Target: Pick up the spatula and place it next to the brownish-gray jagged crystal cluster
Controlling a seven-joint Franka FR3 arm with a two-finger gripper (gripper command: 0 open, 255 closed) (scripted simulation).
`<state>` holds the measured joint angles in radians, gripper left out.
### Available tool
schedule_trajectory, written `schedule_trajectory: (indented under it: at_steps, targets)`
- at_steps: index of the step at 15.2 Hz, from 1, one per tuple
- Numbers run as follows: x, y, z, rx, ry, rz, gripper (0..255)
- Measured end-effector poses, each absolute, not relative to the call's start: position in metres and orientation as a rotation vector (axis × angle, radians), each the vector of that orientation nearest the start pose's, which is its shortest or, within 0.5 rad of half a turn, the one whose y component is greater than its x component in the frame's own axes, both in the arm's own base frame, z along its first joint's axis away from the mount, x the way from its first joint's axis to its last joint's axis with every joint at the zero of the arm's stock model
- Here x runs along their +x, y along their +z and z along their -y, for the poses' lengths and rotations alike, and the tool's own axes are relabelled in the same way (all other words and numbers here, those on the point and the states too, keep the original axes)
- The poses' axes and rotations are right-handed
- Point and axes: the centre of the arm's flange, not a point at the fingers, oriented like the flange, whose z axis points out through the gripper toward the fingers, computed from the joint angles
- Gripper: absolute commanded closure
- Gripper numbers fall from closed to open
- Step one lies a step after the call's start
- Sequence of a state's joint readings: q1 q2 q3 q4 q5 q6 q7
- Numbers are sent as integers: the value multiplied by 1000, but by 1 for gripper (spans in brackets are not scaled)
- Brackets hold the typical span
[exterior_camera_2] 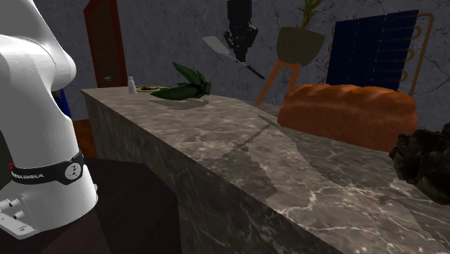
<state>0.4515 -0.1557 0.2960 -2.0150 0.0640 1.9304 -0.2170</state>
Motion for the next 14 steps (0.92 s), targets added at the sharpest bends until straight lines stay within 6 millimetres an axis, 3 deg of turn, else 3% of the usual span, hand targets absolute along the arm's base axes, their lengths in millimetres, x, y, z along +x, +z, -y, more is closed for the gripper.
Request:
schedule_trajectory:
  at_steps: [5, 14]
  targets:
    - [375, 548, -364, -2770, -91, 1411, 255]
    - [423, 554, -269, -2772, -90, 1408, 255]
